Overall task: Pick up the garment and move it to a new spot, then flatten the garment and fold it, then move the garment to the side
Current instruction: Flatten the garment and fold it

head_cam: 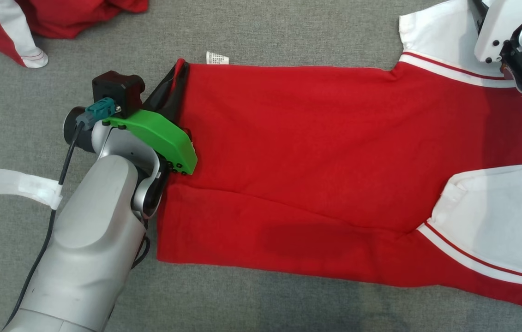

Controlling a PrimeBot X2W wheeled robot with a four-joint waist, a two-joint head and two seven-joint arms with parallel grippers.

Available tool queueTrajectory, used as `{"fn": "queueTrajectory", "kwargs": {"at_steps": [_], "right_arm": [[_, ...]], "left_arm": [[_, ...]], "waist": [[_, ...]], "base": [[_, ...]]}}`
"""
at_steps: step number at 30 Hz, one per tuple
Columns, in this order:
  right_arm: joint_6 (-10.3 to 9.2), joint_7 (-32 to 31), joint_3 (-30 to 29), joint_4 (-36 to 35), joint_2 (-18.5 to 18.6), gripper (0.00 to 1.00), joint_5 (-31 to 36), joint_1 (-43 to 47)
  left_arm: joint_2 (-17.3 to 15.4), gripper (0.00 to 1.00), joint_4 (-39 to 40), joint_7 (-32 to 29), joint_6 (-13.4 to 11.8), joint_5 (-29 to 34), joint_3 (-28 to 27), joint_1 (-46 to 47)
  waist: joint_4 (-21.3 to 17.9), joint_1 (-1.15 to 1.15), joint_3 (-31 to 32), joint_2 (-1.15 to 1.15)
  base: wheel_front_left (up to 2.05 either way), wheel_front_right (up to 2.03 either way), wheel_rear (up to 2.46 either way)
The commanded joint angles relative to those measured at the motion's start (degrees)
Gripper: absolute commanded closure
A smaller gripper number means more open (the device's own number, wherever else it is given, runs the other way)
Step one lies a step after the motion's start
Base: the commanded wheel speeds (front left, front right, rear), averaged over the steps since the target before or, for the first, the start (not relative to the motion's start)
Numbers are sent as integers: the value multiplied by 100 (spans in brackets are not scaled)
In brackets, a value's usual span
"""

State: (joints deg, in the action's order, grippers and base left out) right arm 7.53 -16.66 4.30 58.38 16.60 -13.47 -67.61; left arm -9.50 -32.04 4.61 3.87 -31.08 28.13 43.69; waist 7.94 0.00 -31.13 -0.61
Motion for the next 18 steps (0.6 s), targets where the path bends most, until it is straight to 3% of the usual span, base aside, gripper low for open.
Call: {"fn": "queueTrajectory", "kwargs": {"at_steps": [1, 3, 18], "right_arm": [[-8, -100, 72, 155, -23, 71, 15, 39], [-8, -59, 143, 197, -4, 100, 62, 29], [-8, 707, 523, -154, 23, 100, -572, 179]], "left_arm": [[-11, 100, -37, 21, 9, -7, 10, 92], [-20, 100, -63, 30, 6, -17, 16, 103], [-193, 100, -213, 137, -27, -114, -49, -29]], "waist": [[-7, 0, 5, 61], [-17, 0, 13, 61], [-334, 0, 291, 61]], "base": [[0, 0, 0], [0, 0, 0], [0, 0, 0]]}}
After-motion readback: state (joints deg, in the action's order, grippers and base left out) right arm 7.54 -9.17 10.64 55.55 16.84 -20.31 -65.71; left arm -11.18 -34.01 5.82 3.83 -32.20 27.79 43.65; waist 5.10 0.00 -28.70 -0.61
